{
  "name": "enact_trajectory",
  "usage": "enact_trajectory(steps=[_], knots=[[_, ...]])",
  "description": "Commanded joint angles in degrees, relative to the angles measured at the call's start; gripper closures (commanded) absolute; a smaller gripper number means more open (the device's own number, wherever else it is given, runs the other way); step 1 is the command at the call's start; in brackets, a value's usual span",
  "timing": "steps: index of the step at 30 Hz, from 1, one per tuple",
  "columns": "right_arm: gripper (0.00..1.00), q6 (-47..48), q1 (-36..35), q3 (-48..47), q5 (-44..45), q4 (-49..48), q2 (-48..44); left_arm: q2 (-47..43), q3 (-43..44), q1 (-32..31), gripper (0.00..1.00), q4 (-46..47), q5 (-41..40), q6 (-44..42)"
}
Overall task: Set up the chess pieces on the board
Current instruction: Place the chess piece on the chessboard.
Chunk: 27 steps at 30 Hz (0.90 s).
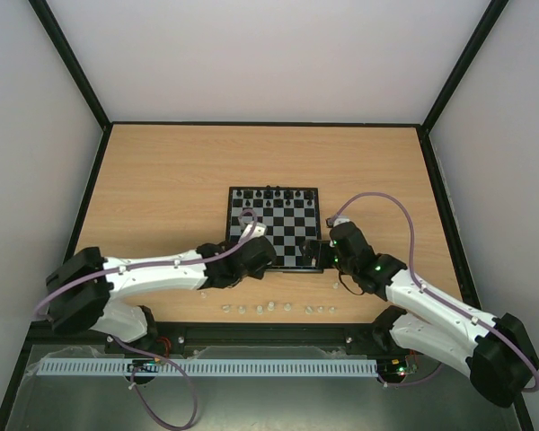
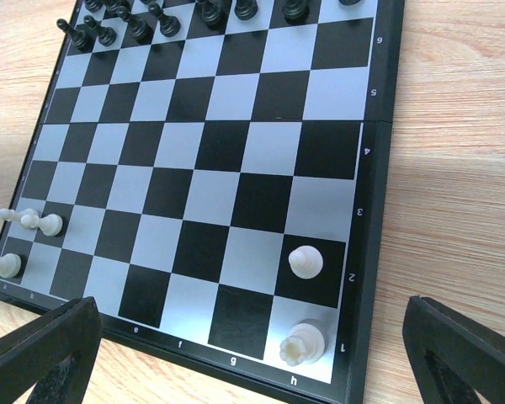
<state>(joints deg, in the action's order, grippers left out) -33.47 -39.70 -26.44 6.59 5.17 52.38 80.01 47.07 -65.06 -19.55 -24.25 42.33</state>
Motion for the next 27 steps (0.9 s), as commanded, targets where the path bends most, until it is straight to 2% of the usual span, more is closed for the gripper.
enact_trajectory(steps=[1, 16, 27], knots=[[0.01, -0.01, 0.22, 0.52, 1.36, 1.60, -0.96, 4.50, 3.18, 0.63, 0.92, 2.64, 2.10, -4.07], [0.02, 0.03, 0.15, 0.63, 0.81, 1.55, -1.40, 11.68, 3.24, 6.16, 0.93, 7.58, 4.78, -6.73], [0.01, 0.15, 0.16, 0.64, 0.32, 1.27, -1.01, 13.78, 3.16, 7.74, 0.92, 8.21, 5.39, -7.24]])
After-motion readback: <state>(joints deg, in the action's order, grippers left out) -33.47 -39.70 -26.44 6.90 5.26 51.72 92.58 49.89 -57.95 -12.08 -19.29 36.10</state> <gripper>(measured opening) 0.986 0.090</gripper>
